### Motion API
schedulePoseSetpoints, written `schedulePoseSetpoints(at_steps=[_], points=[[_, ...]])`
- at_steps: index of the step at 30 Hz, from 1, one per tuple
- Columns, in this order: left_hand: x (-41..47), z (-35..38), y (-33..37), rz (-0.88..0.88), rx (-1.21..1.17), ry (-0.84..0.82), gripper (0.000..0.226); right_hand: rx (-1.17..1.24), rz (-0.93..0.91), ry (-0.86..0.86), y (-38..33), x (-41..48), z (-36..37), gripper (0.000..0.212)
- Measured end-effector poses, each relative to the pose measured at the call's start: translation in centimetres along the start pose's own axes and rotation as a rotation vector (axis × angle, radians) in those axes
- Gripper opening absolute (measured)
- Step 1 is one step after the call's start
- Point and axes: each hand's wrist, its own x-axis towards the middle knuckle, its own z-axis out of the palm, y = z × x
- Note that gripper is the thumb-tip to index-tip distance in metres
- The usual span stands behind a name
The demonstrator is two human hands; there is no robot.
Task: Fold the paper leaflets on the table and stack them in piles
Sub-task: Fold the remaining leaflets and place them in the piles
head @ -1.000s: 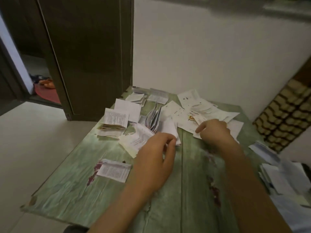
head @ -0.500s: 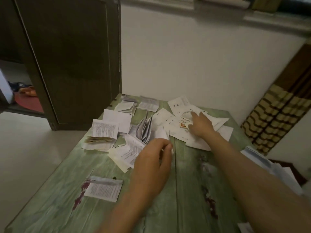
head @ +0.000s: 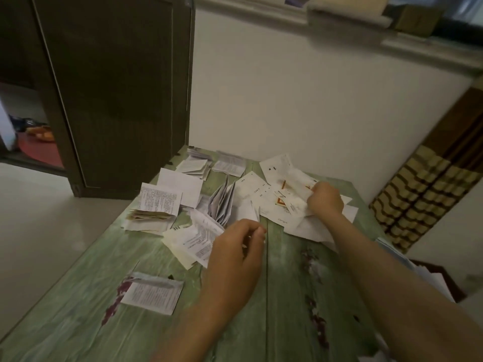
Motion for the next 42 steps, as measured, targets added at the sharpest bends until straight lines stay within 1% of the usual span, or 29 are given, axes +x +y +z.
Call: schedulePoseSetpoints(at_steps=[2,3,5,6,8,10,11,12,14,15,17,19,21,24,26,28,31,32,34,35,36,38,40,42], points=[[0.0,-0.2,0.7,-0.073,-0.117,0.002,0.015,0.226,0.022,-0.034,-1.0,-0.5,-2.6,0.023],[0.1,-0.4,1.0,-0.118,-0.202,0.008,0.012,0.347,0.025,-0.090,-1.6,-0.8,-4.0,0.022],[0.3,-0.8,1.3,-0.235,-0.394,0.009,0.009,0.563,0.023,-0.279,-2.7,-2.7,-7.4,0.017],[0.3,-1.0,1.5,-0.303,-0.466,-0.008,0.016,0.658,0.020,-0.398,-3.0,-4.1,-9.0,0.014],[0.4,-1.2,1.4,-0.444,-0.564,-0.082,0.039,0.801,-0.020,-0.600,-2.7,-7.5,-11.7,0.016],[0.1,-1.3,1.7,-0.543,-0.690,-0.160,0.060,0.876,-0.046,-0.710,-1.9,-10.7,-13.3,0.026],[-0.1,-1.3,1.9,-0.557,-0.735,-0.178,0.063,0.900,-0.053,-0.737,-1.5,-12.2,-13.6,0.028],[-0.4,-1.4,2.2,-0.548,-0.742,-0.182,0.059,0.909,-0.049,-0.757,-1.2,-13.7,-13.7,0.029],[-1.0,-1.7,2.8,-0.477,-0.687,-0.150,0.032,0.923,-0.012,-0.794,-0.6,-15.6,-13.2,0.033],[-1.6,-1.9,3.1,-0.444,-0.643,-0.117,0.022,0.927,0.004,-0.801,-0.4,-16.5,-13.0,0.034],[-2.2,-2.3,3.1,-0.368,-0.504,-0.061,0.024,0.919,0.006,-0.798,-0.5,-17.4,-12.4,0.033],[-2.7,-2.6,3.2,-0.339,-0.432,-0.061,0.022,0.891,-0.016,-0.760,-0.9,-18.2,-12.2,0.024],[-3.1,-2.8,3.1,-0.366,-0.479,-0.066,0.015,0.853,-0.057,-0.716,-1.2,-18.5,-12.1,0.017],[-3.1,-3.1,3.0,-0.432,-0.571,-0.052,0.021,0.861,-0.082,-0.684,-1.3,-18.4,-11.6,0.020],[-3.1,-3.2,3.1,-0.464,-0.585,-0.057,0.028,0.861,-0.073,-0.657,-1.5,-18.5,-11.5,0.023],[-3.1,-3.2,3.1,-0.537,-0.631,-0.035,0.032,0.853,-0.082,-0.632,-1.6,-18.6,-11.3,0.030],[-2.9,-3.3,2.8,-0.649,-0.904,-0.049,0.021,0.811,-0.157,-0.577,-1.4,-18.8,-11.1,0.048],[-3.0,-3.3,2.7,-0.663,-0.945,-0.076,0.022,0.790,-0.185,-0.557,-1.3,-18.9,-11.1,0.050],[-3.4,-3.2,2.3,-0.612,-0.838,-0.154,0.030,0.753,-0.237,-0.546,-1.1,-19.2,-11.0,0.048],[-3.6,-3.2,2.4,-0.574,-0.765,-0.164,0.030,0.736,-0.255,-0.560,-1.0,-19.4,-11.1,0.044],[-3.9,-3.2,2.4,-0.537,-0.714,-0.159,0.024,0.726,-0.272,-0.579,-1.0,-19.5,-11.2,0.041],[-4.1,-3.3,2.6,-0.506,-0.687,-0.145,0.017,0.735,-0.289,-0.611,-1.1,-19.7,-11.4,0.039],[-4.0,-3.5,2.3,-0.507,-0.690,-0.162,0.016,0.738,-0.292,-0.593,-1.3,-19.5,-11.3,0.039],[-3.9,-3.9,2.2,-0.506,-0.673,-0.199,0.018,0.681,-0.304,-0.582,-1.9,-19.4,-11.4,0.035]])
